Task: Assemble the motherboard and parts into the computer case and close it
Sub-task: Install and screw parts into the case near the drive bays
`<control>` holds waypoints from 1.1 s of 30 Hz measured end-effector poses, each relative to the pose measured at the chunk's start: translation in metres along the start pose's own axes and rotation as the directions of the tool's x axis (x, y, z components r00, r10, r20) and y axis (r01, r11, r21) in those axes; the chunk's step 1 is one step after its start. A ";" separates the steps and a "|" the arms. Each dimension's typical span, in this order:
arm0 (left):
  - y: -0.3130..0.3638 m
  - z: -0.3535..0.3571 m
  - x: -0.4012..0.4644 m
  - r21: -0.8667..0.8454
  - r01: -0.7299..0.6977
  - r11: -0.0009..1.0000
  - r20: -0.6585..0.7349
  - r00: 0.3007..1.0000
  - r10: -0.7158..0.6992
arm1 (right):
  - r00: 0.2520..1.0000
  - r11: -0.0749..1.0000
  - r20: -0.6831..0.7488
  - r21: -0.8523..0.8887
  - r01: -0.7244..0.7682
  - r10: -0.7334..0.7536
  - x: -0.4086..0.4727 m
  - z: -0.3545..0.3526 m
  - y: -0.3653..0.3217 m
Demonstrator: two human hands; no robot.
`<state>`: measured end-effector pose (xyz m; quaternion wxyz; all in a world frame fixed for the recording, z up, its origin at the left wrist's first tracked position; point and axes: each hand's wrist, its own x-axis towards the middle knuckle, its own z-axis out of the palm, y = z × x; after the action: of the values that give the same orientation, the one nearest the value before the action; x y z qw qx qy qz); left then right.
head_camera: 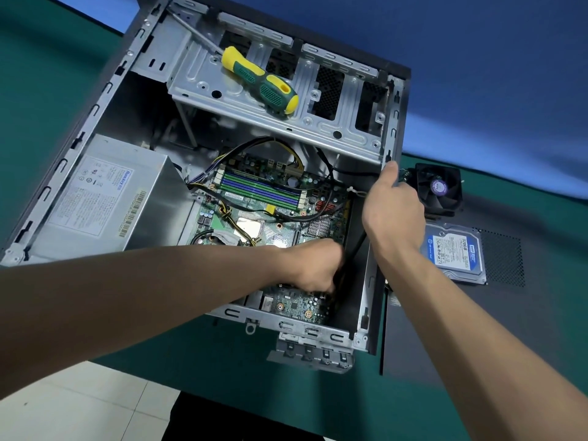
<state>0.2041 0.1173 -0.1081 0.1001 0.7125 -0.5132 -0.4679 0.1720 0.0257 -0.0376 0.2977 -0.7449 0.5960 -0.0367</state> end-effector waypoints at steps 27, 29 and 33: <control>-0.001 0.003 0.001 -0.044 -0.002 0.999 0.028 1.000 0.003 | 1.000 1.000 -0.004 0.008 0.002 -0.002 -0.002 0.001 0.000; -0.001 0.003 0.000 -0.048 0.005 0.999 0.032 0.999 -0.003 | 1.000 1.000 -0.006 0.005 0.004 -0.004 -0.002 0.001 0.000; 0.000 0.002 -0.001 -0.026 0.002 1.000 -0.004 1.000 -0.002 | 1.000 1.000 -0.005 0.010 0.000 0.000 0.000 0.001 0.000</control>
<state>0.2032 0.1187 -0.1088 0.1097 0.7126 -0.5063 -0.4732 0.1720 0.0264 -0.0383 0.2999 -0.7432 0.5966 -0.0412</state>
